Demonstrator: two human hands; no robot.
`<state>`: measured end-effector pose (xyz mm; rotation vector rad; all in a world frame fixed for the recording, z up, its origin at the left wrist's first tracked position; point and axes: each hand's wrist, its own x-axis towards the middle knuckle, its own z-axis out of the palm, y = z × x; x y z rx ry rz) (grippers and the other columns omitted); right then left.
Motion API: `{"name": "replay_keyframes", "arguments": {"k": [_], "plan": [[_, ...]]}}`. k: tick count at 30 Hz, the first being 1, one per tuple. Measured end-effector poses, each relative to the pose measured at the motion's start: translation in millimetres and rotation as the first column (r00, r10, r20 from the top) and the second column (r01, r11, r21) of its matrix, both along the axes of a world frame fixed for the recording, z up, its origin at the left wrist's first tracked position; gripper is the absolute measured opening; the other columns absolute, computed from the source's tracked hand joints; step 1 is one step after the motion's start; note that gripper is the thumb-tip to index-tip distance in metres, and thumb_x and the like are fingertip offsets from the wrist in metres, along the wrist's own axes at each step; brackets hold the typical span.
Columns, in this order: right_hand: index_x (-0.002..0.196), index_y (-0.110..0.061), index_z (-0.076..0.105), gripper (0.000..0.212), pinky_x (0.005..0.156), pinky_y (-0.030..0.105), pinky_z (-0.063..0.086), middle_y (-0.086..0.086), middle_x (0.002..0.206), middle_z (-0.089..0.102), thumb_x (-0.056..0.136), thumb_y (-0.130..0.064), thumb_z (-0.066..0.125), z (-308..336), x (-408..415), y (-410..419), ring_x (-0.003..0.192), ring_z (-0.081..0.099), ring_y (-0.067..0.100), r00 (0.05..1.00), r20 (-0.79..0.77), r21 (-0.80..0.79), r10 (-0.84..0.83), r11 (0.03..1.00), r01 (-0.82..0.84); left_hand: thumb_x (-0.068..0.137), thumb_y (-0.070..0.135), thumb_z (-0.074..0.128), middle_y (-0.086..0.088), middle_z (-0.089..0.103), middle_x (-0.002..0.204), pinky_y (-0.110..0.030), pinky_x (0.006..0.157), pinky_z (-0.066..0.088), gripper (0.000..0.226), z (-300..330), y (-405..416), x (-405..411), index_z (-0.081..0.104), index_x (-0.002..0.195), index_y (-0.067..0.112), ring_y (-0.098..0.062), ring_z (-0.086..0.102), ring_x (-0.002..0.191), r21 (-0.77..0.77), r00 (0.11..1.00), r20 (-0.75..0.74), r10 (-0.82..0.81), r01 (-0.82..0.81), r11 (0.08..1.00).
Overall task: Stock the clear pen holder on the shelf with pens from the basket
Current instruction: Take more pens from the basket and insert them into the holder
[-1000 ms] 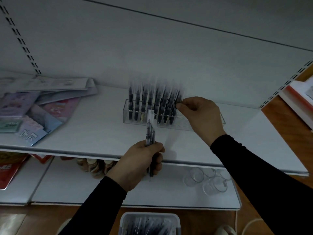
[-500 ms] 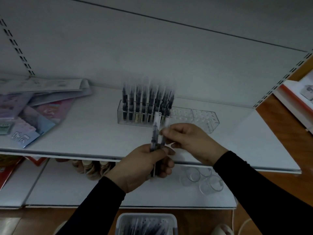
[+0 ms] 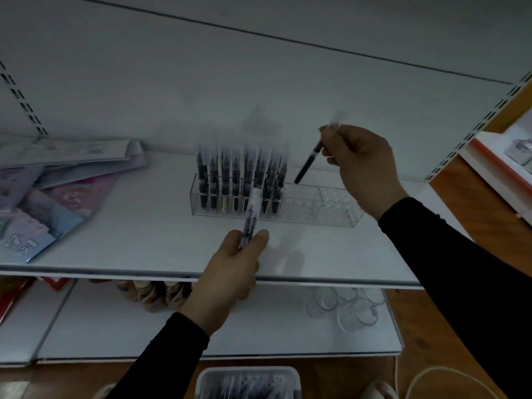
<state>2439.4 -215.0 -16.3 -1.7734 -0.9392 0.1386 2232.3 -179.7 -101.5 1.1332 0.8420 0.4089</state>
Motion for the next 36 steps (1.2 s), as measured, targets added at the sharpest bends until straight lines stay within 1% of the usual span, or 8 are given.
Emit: {"name": "replay_keyframes", "arguments": {"k": [4, 8, 12, 17, 20, 23, 32, 36], "plan": [[0.093, -0.017, 0.072, 0.016, 0.082, 0.027, 0.055, 0.001, 0.080, 0.068, 0.094, -0.029, 0.061, -5.1, -2.3, 7.7, 0.077, 0.062, 0.010, 0.999, 0.029, -0.030, 0.036, 0.999, -0.035, 0.097, 0.027, 0.049, -0.006, 0.038, 0.063, -0.028, 0.044, 0.021, 0.015, 0.2, 1.9, -1.7, 0.046, 0.097, 0.012, -0.017, 0.026, 0.046, -0.033, 0.998, 0.059, 0.016, -0.014, 0.999], [0.083, -0.011, 0.071, 0.025, 0.075, 0.022, 0.051, 0.006, 0.078, 0.068, 0.095, -0.031, 0.059, -8.7, -1.6, 10.9, 0.074, 0.062, 0.013, 0.994, 0.105, -0.086, 0.039, 0.996, -0.030, 0.098, 0.020, 0.045, -0.005, 0.044, 0.060, -0.027, 0.043, 0.029, 0.018, -0.7, 0.6, -3.8, 0.055, 0.099, 0.005, -0.017, 0.035, 0.044, 0.030, 0.998, 0.063, 0.000, -0.002, 1.000], [0.081, -0.002, 0.069, 0.033, 0.073, 0.028, 0.052, 0.019, 0.081, 0.067, 0.094, -0.031, 0.060, -12.3, 0.1, 15.2, 0.072, 0.060, 0.019, 0.992, 0.118, -0.116, 0.049, 0.993, -0.035, 0.099, 0.020, 0.045, -0.003, 0.046, 0.059, -0.028, 0.045, 0.033, 0.019, -0.3, -0.8, -6.5, 0.060, 0.099, 0.008, -0.015, 0.039, 0.043, 0.083, 0.996, 0.075, -0.050, 0.044, 0.996], [0.081, 0.001, 0.068, 0.036, 0.062, 0.014, 0.043, 0.022, 0.079, 0.066, 0.095, -0.031, 0.059, -17.2, -4.4, 18.5, 0.064, 0.052, 0.011, 0.987, 0.134, -0.188, 0.086, 0.980, -0.060, 0.100, 0.020, 0.046, -0.003, 0.053, 0.062, -0.022, 0.042, 0.036, 0.019, -0.3, -0.2, -9.0, 0.062, 0.100, 0.011, -0.010, 0.044, 0.041, 0.100, 0.992, 0.067, -0.110, 0.103, 0.990], [0.082, 0.003, 0.067, 0.037, 0.061, 0.023, 0.041, 0.027, 0.081, 0.064, 0.096, -0.030, 0.057, -20.4, -7.1, 20.0, 0.065, 0.051, 0.016, 0.982, 0.157, -0.214, 0.106, 0.974, -0.071, 0.100, 0.020, 0.046, -0.004, 0.056, 0.066, -0.021, 0.043, 0.038, 0.019, 0.3, 0.7, -10.9, 0.063, 0.102, 0.012, -0.009, 0.047, 0.042, 0.120, 0.992, 0.056, -0.115, 0.108, 0.987], [0.084, 0.004, 0.067, 0.036, 0.059, 0.023, 0.038, 0.028, 0.084, 0.064, 0.096, -0.028, 0.055, -21.2, -7.2, 23.3, 0.065, 0.053, 0.025, 0.977, 0.186, -0.227, 0.108, 0.972, -0.064, 0.099, 0.020, 0.047, -0.006, 0.059, 0.071, -0.025, 0.047, 0.040, 0.018, -0.9, 2.2, -11.4, 0.064, 0.102, 0.013, -0.012, 0.051, 0.048, 0.126, 0.992, 0.057, -0.109, 0.101, 0.987], [0.080, 0.008, 0.060, 0.038, 0.056, 0.027, 0.033, 0.027, 0.079, 0.062, 0.098, -0.022, 0.048, -19.0, -4.7, 28.3, 0.061, 0.049, 0.023, 0.933, 0.332, -0.308, 0.138, 0.951, -0.031, 0.099, 0.020, 0.048, -0.005, 0.062, 0.073, -0.026, 0.048, 0.043, 0.019, -1.5, 2.8, -11.3, 0.065, 0.102, 0.013, -0.015, 0.054, 0.054, 0.113, 0.992, 0.062, -0.114, 0.106, 0.988], [0.076, 0.003, 0.060, 0.034, 0.052, 0.016, 0.034, 0.026, 0.079, 0.063, 0.098, -0.020, 0.049, -19.6, -5.5, 26.3, 0.061, 0.047, 0.016, 0.942, 0.305, -0.293, 0.141, 0.955, -0.048, 0.099, 0.020, 0.048, -0.005, 0.063, 0.073, -0.026, 0.048, 0.043, 0.019, -1.5, 2.8, -11.5, 0.065, 0.102, 0.012, -0.015, 0.054, 0.054, 0.113, 0.992, 0.064, -0.111, 0.104, 0.988]]}}
